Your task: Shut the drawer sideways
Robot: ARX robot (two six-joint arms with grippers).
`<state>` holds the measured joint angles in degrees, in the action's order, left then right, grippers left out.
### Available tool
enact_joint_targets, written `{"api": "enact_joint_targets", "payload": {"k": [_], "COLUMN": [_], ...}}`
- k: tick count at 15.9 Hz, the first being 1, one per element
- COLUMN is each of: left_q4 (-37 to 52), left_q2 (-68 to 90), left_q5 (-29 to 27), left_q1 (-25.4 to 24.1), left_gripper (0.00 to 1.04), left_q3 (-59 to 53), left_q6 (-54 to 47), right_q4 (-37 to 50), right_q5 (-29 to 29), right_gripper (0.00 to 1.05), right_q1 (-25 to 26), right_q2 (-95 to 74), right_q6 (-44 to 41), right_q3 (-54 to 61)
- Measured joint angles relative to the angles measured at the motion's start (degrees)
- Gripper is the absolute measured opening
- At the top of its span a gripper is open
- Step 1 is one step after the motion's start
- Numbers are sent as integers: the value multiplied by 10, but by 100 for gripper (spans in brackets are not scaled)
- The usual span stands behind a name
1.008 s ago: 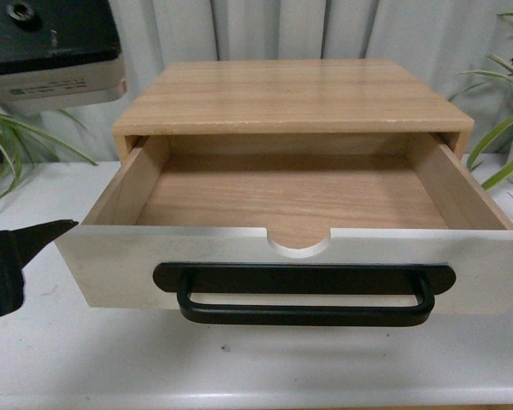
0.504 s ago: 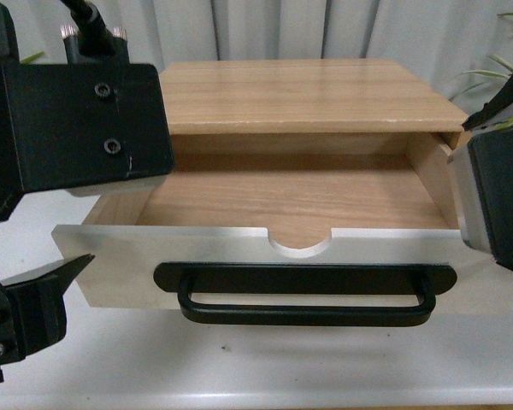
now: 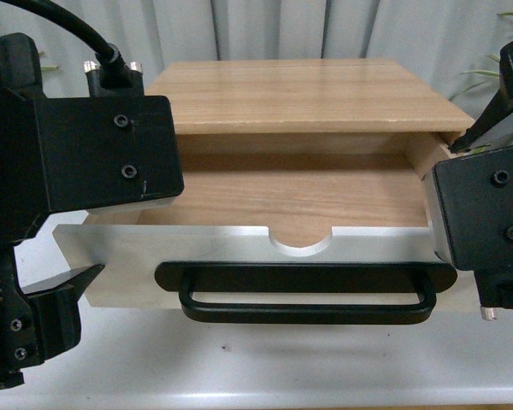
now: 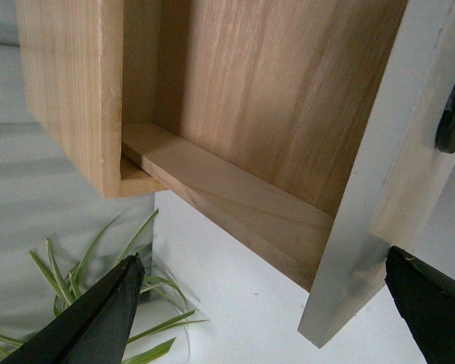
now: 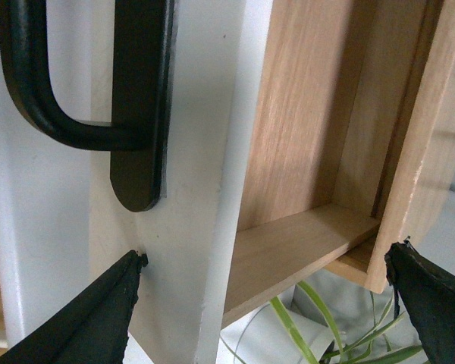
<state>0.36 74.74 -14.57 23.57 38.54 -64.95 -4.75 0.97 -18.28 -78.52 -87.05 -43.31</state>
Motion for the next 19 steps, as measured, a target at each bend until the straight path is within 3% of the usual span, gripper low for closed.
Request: {"api": "enact_joint_targets", "payload": {"k": [19], "left_q4": [240], "left_q2": [168], "left_q5": [-57], "left_q1": [2], "left_gripper": [98], "left_q3": [50], "left_q6": [5], "right_q4": [76], "right_q5": [5], "right_gripper": [98], "right_q1": [63], "right_q2": [-158], "right_q6": [21], "right_q3": [-140]}}
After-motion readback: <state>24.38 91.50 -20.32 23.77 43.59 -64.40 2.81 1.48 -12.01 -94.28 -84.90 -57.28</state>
